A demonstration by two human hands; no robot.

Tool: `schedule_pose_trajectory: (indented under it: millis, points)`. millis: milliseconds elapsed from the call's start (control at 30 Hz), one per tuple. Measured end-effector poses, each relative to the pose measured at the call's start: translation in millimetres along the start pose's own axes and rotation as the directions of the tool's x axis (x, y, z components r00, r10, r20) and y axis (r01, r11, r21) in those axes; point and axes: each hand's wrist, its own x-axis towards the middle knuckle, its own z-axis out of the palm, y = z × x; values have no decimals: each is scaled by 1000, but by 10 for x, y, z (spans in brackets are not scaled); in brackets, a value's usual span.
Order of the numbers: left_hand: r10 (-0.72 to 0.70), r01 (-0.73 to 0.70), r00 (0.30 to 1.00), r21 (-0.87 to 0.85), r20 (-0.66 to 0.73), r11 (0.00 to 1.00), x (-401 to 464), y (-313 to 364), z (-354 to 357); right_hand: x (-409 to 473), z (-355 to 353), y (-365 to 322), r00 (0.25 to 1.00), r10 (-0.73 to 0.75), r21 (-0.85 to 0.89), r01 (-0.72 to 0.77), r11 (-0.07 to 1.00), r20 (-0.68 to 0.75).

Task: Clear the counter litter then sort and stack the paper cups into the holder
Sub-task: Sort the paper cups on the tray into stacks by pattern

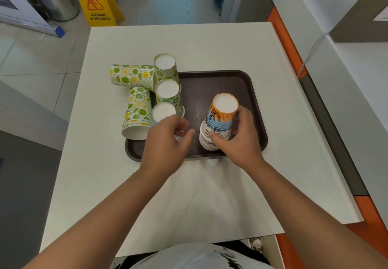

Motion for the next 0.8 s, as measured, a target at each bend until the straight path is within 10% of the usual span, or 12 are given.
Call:
schedule_pose_trajectory:
  millis: [267, 500, 800]
  points:
    - [110, -106, 950, 31, -291, 994, 102, -219, -273, -59, 153, 161, 994, 96, -82, -92, 992, 43]
    - [-121, 114, 988, -76, -91, 991, 99, -503, -107, -69, 178, 155, 989, 145, -70, -148, 987, -39]
    - [6, 1, 999, -157, 47, 988, 147, -197, 298, -6, -171, 242, 956, 223, -86, -243, 966, -193]
